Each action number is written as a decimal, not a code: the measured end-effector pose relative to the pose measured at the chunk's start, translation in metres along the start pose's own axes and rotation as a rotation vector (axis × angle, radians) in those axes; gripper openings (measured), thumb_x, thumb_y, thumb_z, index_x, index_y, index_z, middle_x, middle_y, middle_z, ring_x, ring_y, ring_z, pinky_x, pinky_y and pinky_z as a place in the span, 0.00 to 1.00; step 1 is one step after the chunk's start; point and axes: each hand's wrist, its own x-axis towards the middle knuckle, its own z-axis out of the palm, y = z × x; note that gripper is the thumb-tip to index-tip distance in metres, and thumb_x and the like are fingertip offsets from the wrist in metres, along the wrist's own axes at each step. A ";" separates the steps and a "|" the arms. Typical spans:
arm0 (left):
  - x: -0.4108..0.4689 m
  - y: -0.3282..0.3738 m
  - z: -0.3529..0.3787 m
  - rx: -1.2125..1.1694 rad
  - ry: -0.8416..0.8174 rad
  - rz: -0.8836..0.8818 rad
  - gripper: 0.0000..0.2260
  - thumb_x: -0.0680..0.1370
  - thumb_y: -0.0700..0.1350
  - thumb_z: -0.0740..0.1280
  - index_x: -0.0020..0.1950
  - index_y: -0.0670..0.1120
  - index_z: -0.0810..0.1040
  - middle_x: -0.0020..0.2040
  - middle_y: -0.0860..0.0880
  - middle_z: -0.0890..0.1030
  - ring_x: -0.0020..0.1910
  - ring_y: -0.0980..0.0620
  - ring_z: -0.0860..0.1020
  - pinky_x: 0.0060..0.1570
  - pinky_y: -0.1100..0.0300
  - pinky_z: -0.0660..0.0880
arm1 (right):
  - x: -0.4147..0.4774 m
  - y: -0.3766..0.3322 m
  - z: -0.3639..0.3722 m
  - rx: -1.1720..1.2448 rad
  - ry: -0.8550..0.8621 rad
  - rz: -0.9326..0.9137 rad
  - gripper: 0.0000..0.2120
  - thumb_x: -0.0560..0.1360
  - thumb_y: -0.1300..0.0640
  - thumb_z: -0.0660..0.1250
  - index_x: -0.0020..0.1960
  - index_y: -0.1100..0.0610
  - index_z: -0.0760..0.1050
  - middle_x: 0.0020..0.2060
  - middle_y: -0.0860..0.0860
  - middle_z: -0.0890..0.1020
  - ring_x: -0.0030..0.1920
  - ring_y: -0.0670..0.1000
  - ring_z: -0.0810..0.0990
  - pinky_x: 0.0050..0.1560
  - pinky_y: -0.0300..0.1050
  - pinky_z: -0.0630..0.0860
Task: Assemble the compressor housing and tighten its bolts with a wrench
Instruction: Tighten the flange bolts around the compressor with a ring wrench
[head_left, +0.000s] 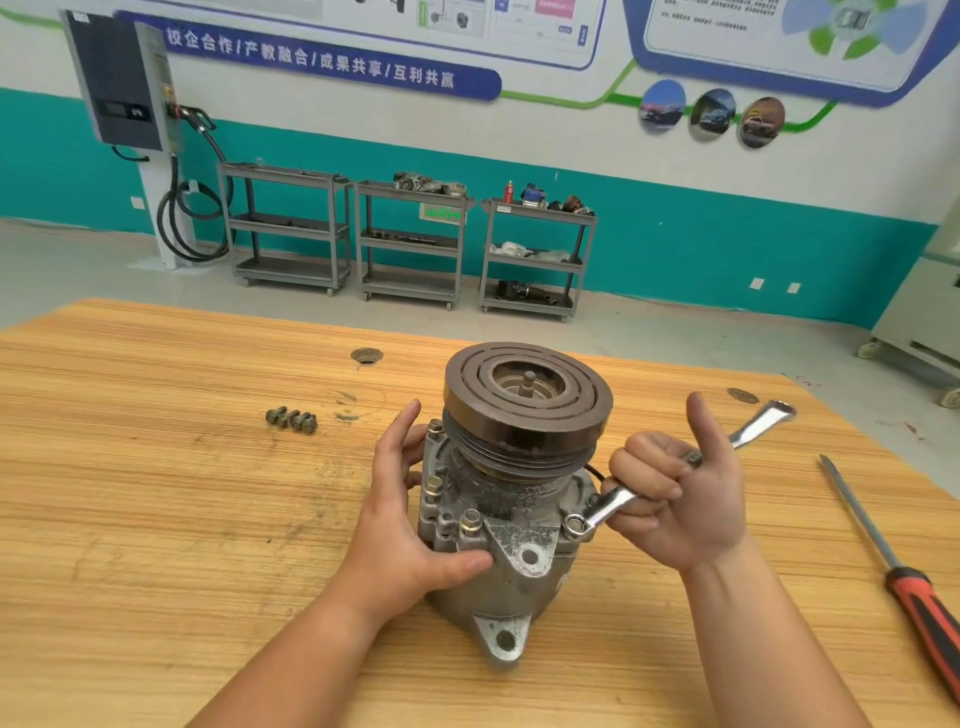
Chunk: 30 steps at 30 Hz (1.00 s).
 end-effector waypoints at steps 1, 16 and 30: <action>0.000 0.000 0.000 -0.001 0.000 -0.001 0.52 0.50 0.71 0.77 0.70 0.72 0.55 0.69 0.55 0.67 0.68 0.58 0.69 0.63 0.61 0.67 | 0.000 0.001 0.002 0.011 0.001 -0.015 0.23 0.76 0.41 0.60 0.31 0.56 0.62 0.27 0.51 0.65 0.24 0.45 0.50 0.27 0.40 0.58; -0.001 0.001 0.002 0.017 0.009 0.012 0.53 0.51 0.62 0.79 0.70 0.73 0.53 0.67 0.54 0.67 0.68 0.55 0.69 0.66 0.53 0.67 | -0.035 0.114 0.074 -1.125 0.740 -0.737 0.19 0.60 0.31 0.70 0.29 0.45 0.72 0.29 0.45 0.77 0.27 0.48 0.76 0.28 0.39 0.72; -0.001 -0.003 0.002 -0.001 -0.003 0.010 0.54 0.52 0.57 0.78 0.70 0.74 0.50 0.67 0.54 0.67 0.66 0.59 0.70 0.61 0.63 0.68 | -0.034 0.018 0.019 -0.184 0.207 -0.423 0.27 0.73 0.38 0.64 0.29 0.56 0.60 0.25 0.53 0.62 0.25 0.50 0.59 0.25 0.41 0.63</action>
